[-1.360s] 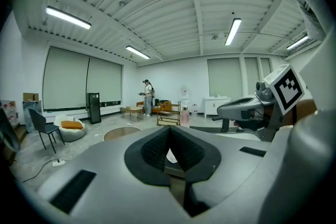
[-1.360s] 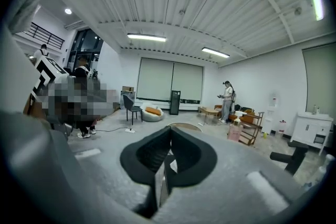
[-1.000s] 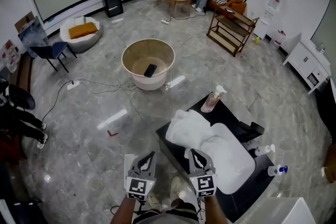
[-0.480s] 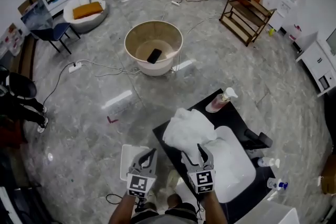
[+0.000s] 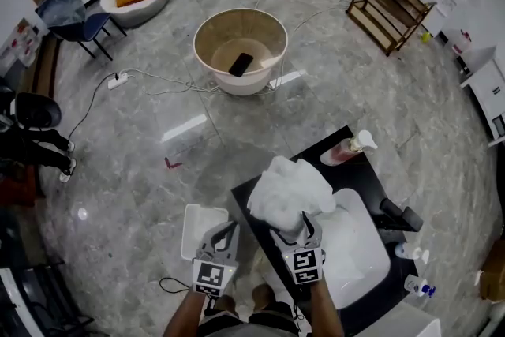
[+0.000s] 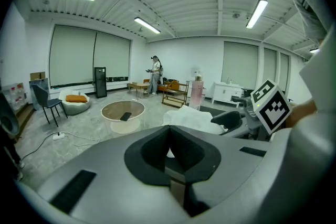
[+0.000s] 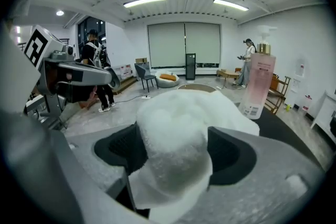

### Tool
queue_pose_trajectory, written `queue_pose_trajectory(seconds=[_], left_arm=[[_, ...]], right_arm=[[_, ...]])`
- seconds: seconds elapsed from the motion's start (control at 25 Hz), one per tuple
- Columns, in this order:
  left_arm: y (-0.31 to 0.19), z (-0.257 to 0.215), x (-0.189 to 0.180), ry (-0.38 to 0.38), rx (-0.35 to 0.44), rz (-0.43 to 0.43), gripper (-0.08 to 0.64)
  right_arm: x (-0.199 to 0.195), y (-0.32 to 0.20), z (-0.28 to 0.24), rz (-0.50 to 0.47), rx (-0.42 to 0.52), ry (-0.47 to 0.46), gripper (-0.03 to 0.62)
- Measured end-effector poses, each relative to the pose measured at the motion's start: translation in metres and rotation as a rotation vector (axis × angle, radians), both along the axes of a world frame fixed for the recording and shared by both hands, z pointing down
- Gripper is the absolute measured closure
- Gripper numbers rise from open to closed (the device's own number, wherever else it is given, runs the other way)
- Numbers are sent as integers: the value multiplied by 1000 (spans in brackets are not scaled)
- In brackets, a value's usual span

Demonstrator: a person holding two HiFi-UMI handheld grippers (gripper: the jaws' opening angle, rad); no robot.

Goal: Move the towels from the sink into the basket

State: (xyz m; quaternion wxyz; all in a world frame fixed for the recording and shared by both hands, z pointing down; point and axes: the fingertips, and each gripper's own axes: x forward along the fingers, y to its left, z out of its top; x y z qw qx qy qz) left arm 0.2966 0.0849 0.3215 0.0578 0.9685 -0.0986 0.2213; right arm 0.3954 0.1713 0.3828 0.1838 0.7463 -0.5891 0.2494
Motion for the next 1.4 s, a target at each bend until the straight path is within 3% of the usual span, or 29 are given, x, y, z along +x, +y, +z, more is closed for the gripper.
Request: queue_pose_trajectory(seconds=[0.08,0.28,0.4,0.56,0.8,1.2,1.4], left_arm=[[0,6,2,-10,-23,-18,551],[-1,26,4,-43,18,4,551],[-3,30,7,-49,12,-12,551],[-4,33,11,-49,12,-27,551],[-1,37,13,-52,11,-26,551],[-4,21,-4,-36,25,-60,551],[-10,-3,-17,-9,51,-75,551]], right_arm=[[1,0,13,-15,-26,-3,169],[6,-3,35,-34,-70,5,169],[10,-3,42,-49,-106,51,170],[15,0,47,-74,-137,111,242],[18,0,48,-57,-129,121,295],[16,0,37,-38,-102,96,442],[17,-8,-1,0,-33,109,457]])
